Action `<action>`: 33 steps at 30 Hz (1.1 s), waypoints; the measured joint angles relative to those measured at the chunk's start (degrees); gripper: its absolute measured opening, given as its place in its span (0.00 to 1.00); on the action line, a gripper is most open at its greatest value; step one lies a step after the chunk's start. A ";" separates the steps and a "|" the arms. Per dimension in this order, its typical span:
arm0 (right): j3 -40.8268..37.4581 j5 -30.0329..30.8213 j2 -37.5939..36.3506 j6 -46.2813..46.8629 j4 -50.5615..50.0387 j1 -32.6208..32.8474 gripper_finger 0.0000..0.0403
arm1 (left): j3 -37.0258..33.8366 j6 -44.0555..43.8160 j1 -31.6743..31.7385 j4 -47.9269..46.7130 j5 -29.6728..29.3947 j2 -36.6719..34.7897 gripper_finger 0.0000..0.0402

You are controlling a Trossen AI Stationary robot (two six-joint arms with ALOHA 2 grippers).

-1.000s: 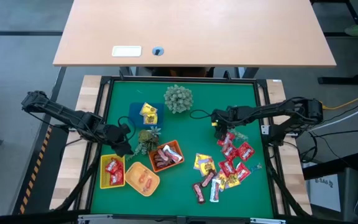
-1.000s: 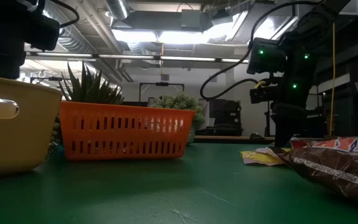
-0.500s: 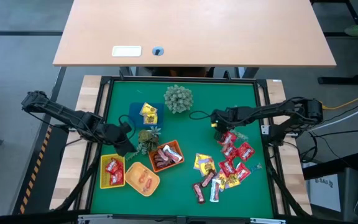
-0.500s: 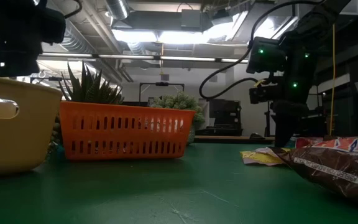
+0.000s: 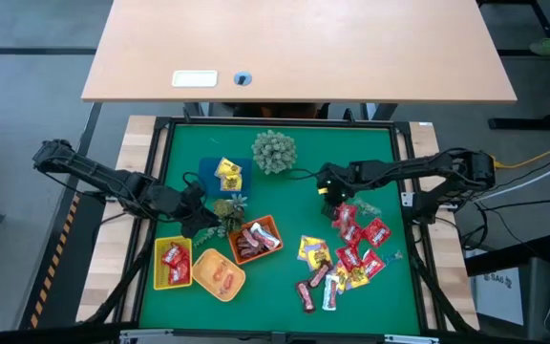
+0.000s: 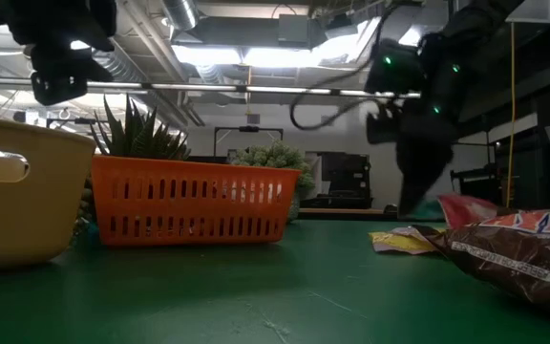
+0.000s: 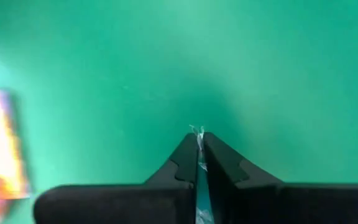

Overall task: Sort candy
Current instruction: Put the blue gummy into the light orange bin

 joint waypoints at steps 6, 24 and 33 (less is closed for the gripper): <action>5.87 -9.49 -0.02 0.04 2.50 0.02 0.04 | 0.00 1.21 0.02 0.68 -0.84 0.00 0.34; 7.88 -4.18 4.68 4.74 59.08 18.76 0.04 | 0.00 7.15 0.01 1.91 -2.31 2.78 0.34; 14.07 -0.45 17.00 4.69 72.88 24.98 0.04 | 0.02 7.20 -0.33 3.49 -2.11 3.63 0.34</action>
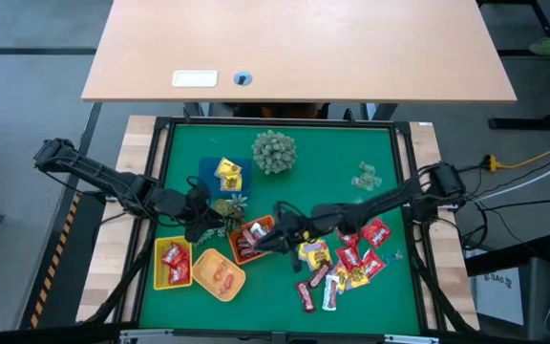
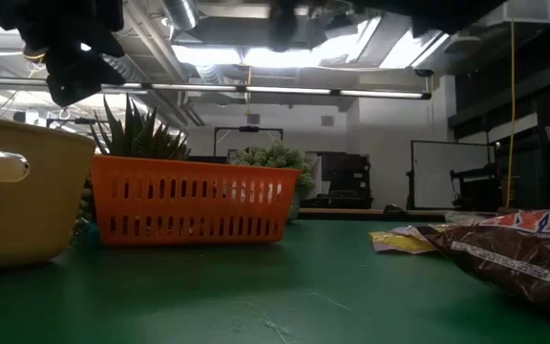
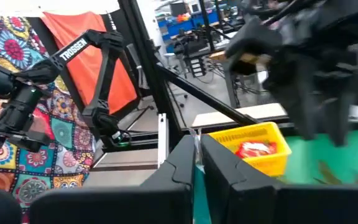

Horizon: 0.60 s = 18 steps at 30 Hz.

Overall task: Sort candy
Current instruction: Put the blue gummy into the light orange bin

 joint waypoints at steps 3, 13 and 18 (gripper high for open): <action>6.98 -1.68 5.72 -0.14 -0.53 0.31 0.04 | 0.02 0.00 0.02 0.21 -0.21 0.00 0.34; 33.04 -9.09 21.75 -0.16 -16.86 0.18 0.04 | 0.02 0.00 -0.04 0.50 -0.21 -0.03 0.34; 39.48 -9.07 25.16 -0.05 -24.48 0.14 0.04 | 0.02 0.00 -0.04 0.52 -0.25 -0.03 0.34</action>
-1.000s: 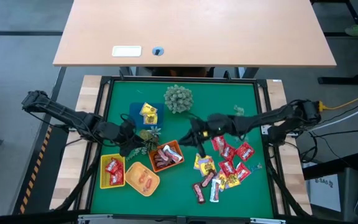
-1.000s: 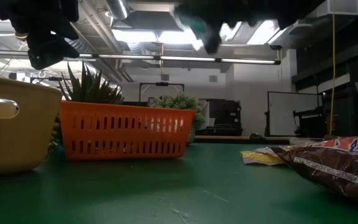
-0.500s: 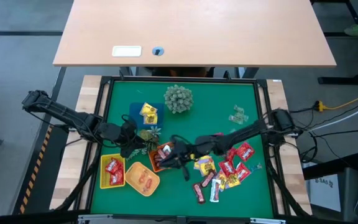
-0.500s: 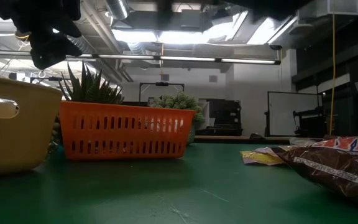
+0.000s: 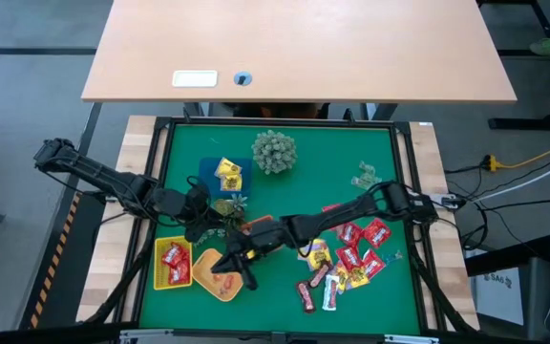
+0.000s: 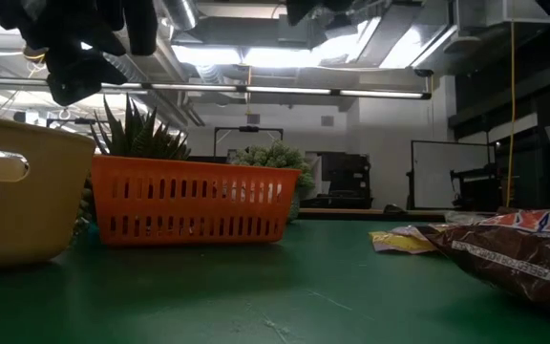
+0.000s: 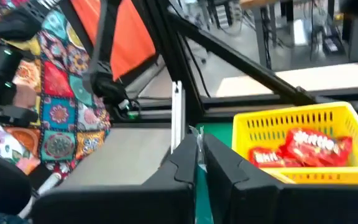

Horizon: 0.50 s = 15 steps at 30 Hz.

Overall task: Sort candy
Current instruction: Put the blue gummy into the light orange bin

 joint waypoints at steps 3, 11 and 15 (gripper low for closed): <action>0.40 0.00 0.27 0.00 -0.42 -0.04 0.04 | 0.00 0.02 0.00 -0.13 0.00 0.00 0.34; 0.47 -0.02 0.27 -0.02 1.70 -0.04 0.08 | 0.00 0.04 0.00 -0.15 0.00 0.00 0.34; 0.47 0.56 0.27 -0.02 1.60 -0.04 0.20 | 0.00 0.04 0.00 -0.15 -0.02 0.00 0.34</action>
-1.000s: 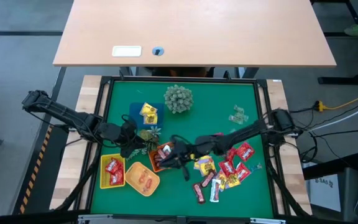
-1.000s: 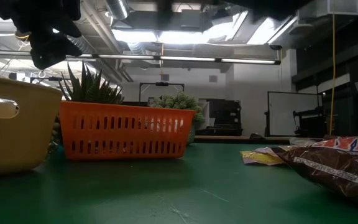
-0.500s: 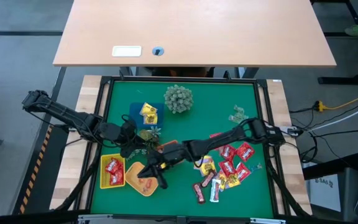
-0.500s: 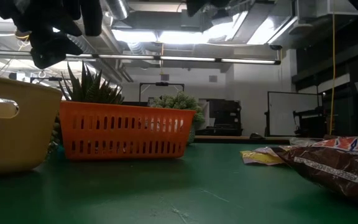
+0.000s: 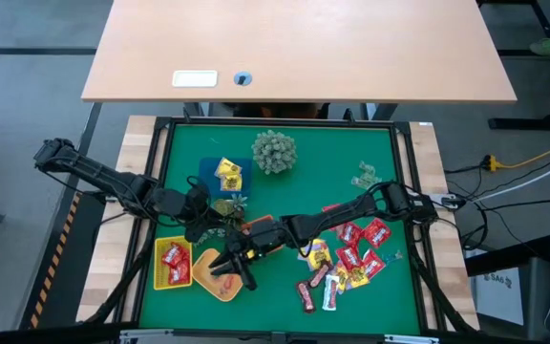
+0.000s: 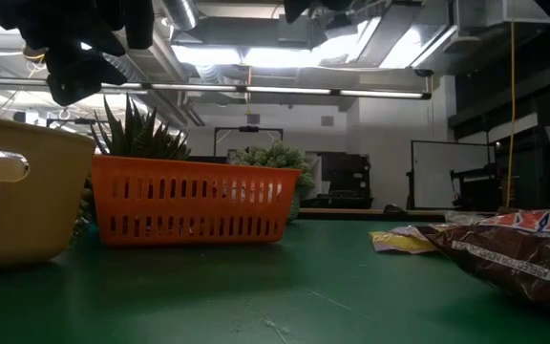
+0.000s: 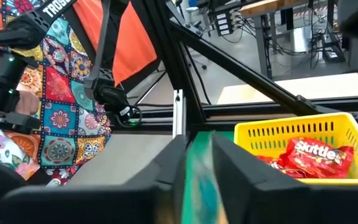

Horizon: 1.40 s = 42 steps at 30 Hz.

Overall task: Sort candy
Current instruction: Put the blue gummy into the light orange bin, then put the orange gummy into the light orange bin

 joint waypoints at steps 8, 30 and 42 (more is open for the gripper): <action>0.00 1.92 0.00 0.00 -1.12 0.00 0.48 | 0.00 0.00 0.00 -0.02 0.00 0.00 0.34; 0.02 14.42 -24.49 -17.05 -66.25 0.50 0.52 | 0.00 31.36 -0.04 33.60 -5.03 13.25 0.34; -8.34 27.00 -35.45 -9.92 -86.41 3.71 0.52 | 0.00 47.75 -0.04 56.96 -5.05 26.91 0.34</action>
